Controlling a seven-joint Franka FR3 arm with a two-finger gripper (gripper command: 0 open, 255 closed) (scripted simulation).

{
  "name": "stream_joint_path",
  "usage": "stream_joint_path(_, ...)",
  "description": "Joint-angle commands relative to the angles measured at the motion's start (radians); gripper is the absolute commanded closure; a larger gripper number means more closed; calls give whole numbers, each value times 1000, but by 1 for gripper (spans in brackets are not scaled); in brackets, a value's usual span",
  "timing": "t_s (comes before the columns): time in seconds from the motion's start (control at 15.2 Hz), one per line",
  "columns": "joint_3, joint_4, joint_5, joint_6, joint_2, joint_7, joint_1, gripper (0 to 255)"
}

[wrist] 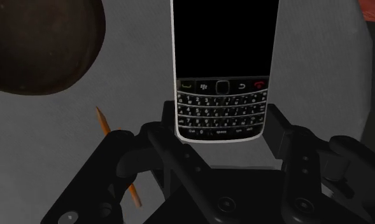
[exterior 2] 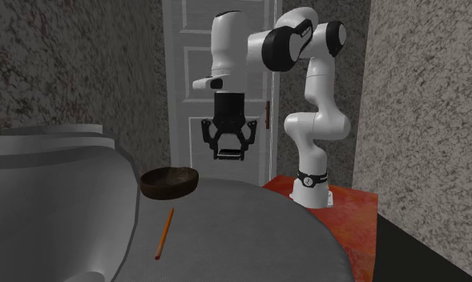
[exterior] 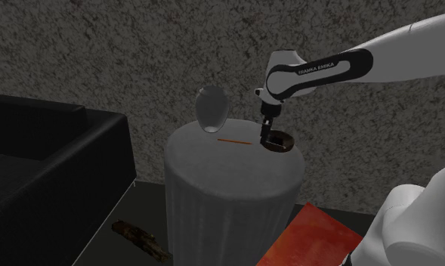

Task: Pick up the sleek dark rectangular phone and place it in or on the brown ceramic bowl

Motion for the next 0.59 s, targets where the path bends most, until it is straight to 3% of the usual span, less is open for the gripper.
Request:
stream_joint_path(0.0, -23, 37, 4, -7, 29, -39, -12, 255)
stream_joint_path(0.53, -129, 259, 70, -40, 224, -250, -84, 255)
